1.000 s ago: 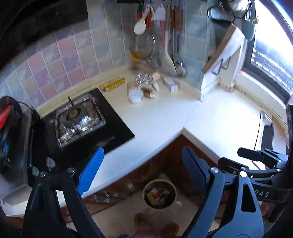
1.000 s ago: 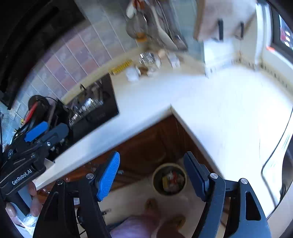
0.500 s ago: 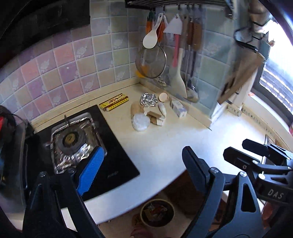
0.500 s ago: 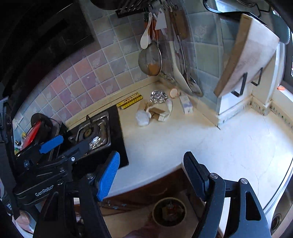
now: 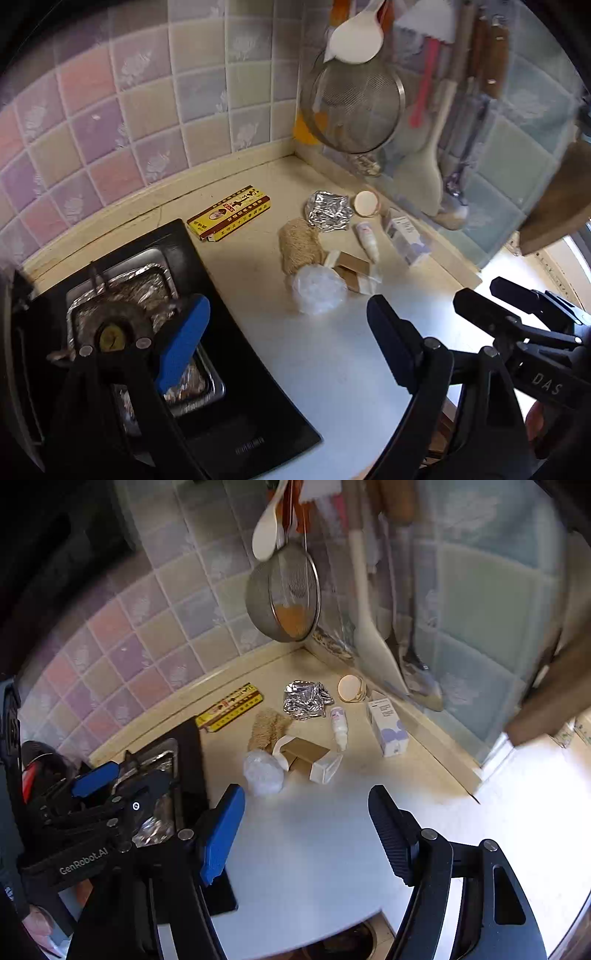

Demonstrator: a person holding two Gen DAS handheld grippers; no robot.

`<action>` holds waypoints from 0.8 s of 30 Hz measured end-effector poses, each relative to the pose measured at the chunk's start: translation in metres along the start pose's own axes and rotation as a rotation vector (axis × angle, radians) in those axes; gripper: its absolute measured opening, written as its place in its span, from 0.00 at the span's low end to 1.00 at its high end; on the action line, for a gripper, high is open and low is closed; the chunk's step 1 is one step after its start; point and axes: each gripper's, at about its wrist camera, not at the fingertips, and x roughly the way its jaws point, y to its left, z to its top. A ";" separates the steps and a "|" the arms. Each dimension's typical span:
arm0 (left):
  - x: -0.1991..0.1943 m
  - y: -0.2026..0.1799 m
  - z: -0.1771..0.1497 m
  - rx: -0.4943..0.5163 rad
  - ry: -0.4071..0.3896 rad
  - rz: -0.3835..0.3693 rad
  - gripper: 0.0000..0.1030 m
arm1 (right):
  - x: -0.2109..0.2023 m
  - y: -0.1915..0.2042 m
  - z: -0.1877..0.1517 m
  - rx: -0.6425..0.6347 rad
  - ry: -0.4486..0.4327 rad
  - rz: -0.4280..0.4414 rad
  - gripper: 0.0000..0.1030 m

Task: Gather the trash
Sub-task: 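Raise both tools back up to the counter, then grasp the white paper cup with the right gripper while the left gripper grasps the clear plastic bag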

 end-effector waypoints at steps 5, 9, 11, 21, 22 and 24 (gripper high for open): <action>0.043 0.012 0.012 0.011 0.033 -0.023 0.83 | 0.051 0.005 0.015 -0.003 0.034 -0.006 0.69; 0.073 0.018 0.018 0.015 0.062 -0.038 0.81 | 0.077 0.007 0.019 -0.009 0.052 -0.020 0.69; 0.087 0.020 0.019 0.012 0.084 -0.048 0.78 | 0.093 0.008 0.021 -0.006 0.065 -0.016 0.69; 0.145 0.021 0.018 0.005 0.185 -0.092 0.70 | 0.141 0.001 0.020 0.007 0.110 -0.041 0.69; 0.149 0.020 0.018 0.005 0.190 -0.095 0.70 | 0.142 0.001 0.019 0.005 0.111 -0.041 0.69; 0.155 0.019 0.019 0.007 0.199 -0.095 0.70 | 0.147 0.001 0.019 -0.009 0.116 -0.039 0.68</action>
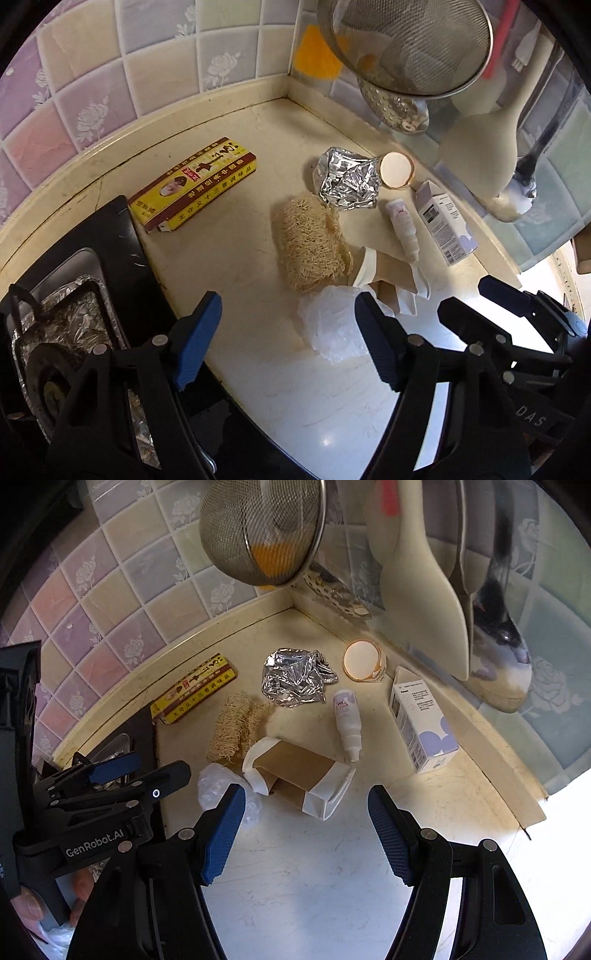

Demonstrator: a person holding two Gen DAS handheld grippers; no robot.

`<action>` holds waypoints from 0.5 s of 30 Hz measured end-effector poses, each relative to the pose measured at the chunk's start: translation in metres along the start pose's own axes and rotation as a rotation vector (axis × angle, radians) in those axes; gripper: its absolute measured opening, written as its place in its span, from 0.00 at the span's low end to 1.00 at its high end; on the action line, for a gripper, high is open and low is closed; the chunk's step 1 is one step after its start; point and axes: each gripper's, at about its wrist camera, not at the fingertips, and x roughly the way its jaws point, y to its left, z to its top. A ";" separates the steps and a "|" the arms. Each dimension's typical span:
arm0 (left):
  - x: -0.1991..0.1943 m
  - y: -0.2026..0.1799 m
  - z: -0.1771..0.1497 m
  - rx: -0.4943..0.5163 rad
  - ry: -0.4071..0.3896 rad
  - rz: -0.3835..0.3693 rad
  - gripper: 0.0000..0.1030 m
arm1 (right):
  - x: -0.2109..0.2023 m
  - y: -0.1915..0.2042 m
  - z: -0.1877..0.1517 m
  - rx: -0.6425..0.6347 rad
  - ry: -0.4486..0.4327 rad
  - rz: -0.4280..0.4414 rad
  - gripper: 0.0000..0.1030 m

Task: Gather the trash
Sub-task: 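Grasp the white paper cup with the right gripper while the left gripper grasps the clear plastic bag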

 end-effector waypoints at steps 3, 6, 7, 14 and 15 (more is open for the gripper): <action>0.004 0.004 0.000 -0.005 0.008 0.004 0.70 | 0.006 0.003 0.001 -0.027 0.008 0.012 0.67; 0.007 0.012 -0.001 -0.022 0.025 0.005 0.70 | 0.016 0.009 0.003 -0.078 0.014 0.026 0.67; 0.008 0.015 -0.002 -0.028 0.029 0.004 0.70 | 0.020 0.011 0.004 -0.098 0.017 0.028 0.67; 0.007 0.024 -0.008 -0.043 0.055 -0.025 0.70 | 0.057 0.013 0.012 -0.175 0.073 0.020 0.64; 0.006 0.025 -0.009 -0.042 0.054 -0.030 0.70 | 0.061 0.011 0.013 -0.178 0.081 0.026 0.63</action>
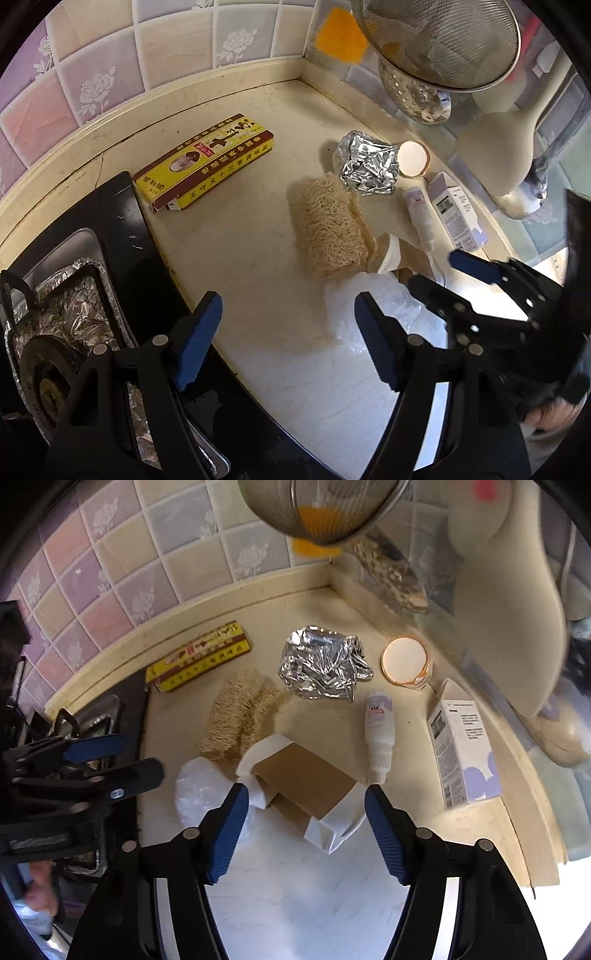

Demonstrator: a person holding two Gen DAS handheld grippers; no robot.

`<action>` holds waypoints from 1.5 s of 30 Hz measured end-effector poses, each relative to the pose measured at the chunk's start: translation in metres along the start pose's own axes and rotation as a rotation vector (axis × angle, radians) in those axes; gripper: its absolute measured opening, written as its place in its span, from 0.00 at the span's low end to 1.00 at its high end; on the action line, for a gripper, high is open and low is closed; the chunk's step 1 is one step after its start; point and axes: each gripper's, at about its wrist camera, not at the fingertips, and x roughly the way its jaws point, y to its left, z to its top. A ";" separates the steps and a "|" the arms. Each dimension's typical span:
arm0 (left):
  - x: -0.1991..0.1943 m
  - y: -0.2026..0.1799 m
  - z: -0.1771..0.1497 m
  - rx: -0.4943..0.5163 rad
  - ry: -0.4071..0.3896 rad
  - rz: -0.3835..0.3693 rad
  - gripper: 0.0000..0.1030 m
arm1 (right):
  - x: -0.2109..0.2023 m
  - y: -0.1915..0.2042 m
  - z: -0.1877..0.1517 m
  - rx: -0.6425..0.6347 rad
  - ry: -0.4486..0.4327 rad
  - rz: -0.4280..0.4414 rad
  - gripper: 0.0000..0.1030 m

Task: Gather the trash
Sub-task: 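Grasp the white paper cup with the right gripper while the left gripper grasps the clear plastic bag, then lift the plastic bag and paper cup off the counter and carry them down over the bin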

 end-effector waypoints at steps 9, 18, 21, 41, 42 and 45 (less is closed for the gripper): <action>0.001 -0.011 -0.004 0.024 0.030 -0.062 0.70 | 0.034 -0.004 0.001 -0.037 0.078 0.046 0.62; 0.018 -0.020 -0.010 0.030 0.082 -0.096 0.70 | 0.027 0.000 -0.005 -0.023 0.066 0.097 0.51; 0.024 -0.021 -0.010 0.019 0.090 -0.110 0.69 | 0.018 0.000 -0.007 -0.004 0.055 0.094 0.42; 0.032 -0.033 -0.017 0.020 0.102 -0.177 0.19 | -0.023 -0.028 -0.030 0.178 0.003 0.129 0.24; 0.028 -0.034 -0.018 0.026 0.094 -0.173 0.19 | -0.027 -0.029 -0.033 0.189 -0.003 0.135 0.24; 0.014 -0.039 -0.021 0.044 0.073 -0.163 0.19 | -0.039 -0.027 -0.038 0.207 -0.019 0.147 0.24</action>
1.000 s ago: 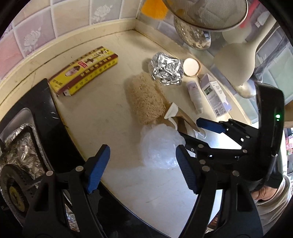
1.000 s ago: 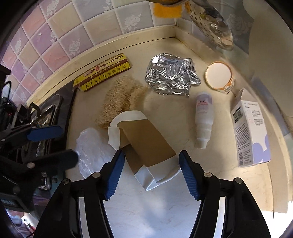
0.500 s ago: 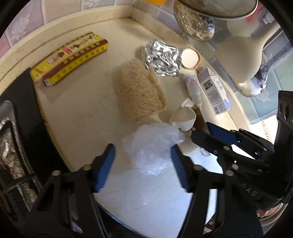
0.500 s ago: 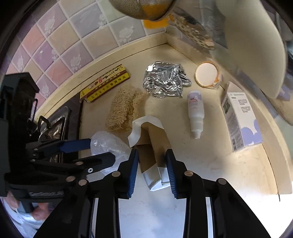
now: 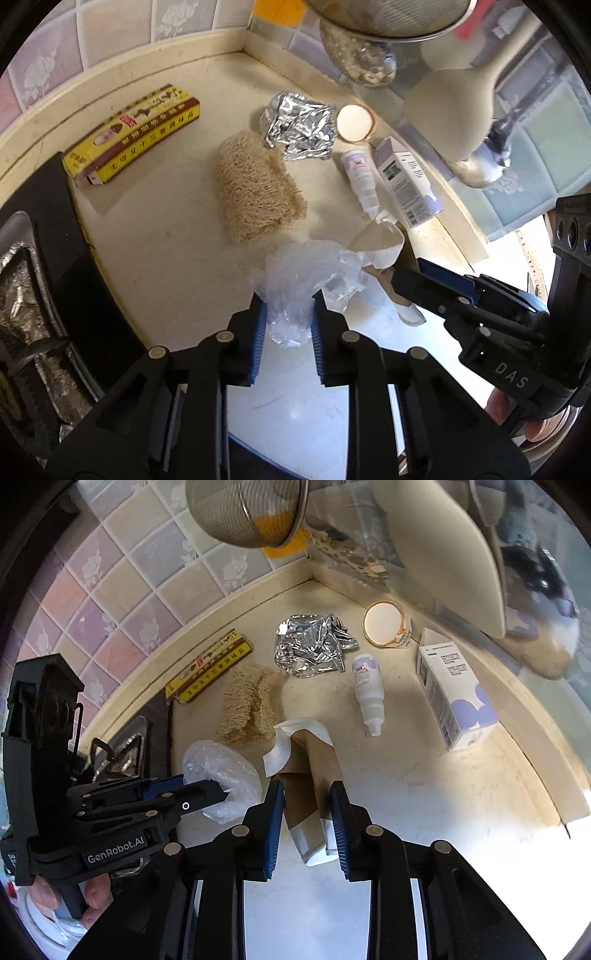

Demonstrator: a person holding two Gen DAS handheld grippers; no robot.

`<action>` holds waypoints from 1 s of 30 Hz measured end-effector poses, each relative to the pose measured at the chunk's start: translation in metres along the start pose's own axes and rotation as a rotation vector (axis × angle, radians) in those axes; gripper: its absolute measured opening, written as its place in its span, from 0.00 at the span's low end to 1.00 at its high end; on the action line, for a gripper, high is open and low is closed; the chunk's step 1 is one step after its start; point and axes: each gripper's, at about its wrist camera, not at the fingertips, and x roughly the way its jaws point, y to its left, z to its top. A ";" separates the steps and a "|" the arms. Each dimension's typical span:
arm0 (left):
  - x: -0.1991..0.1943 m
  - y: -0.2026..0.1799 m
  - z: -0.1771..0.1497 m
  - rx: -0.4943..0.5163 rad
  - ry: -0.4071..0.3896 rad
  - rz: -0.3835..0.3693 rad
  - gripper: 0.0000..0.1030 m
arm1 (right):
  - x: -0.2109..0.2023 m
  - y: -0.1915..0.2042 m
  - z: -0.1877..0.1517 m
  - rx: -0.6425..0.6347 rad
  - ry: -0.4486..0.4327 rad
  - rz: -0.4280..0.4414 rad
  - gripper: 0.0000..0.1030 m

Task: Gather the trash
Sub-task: 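Lift the plastic bag and paper cup off the counter and carry them down over the bin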

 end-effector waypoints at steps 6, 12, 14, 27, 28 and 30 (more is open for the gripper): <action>-0.026 -0.021 -0.013 0.052 -0.046 0.058 0.18 | -0.031 0.009 -0.012 0.013 -0.037 0.021 0.24; -0.053 -0.044 -0.039 0.086 -0.087 0.109 0.18 | -0.076 0.016 -0.035 0.017 -0.085 0.039 0.24; -0.062 -0.053 -0.049 0.092 -0.101 0.126 0.18 | -0.094 0.017 -0.046 0.019 -0.101 0.046 0.24; -0.136 -0.126 -0.161 0.068 -0.211 0.197 0.18 | -0.215 0.004 -0.159 -0.025 -0.155 0.112 0.24; -0.139 -0.132 -0.172 0.065 -0.220 0.206 0.18 | -0.227 0.002 -0.173 -0.034 -0.158 0.118 0.24; -0.146 -0.144 -0.198 0.054 -0.236 0.223 0.18 | -0.242 0.000 -0.195 -0.044 -0.159 0.127 0.24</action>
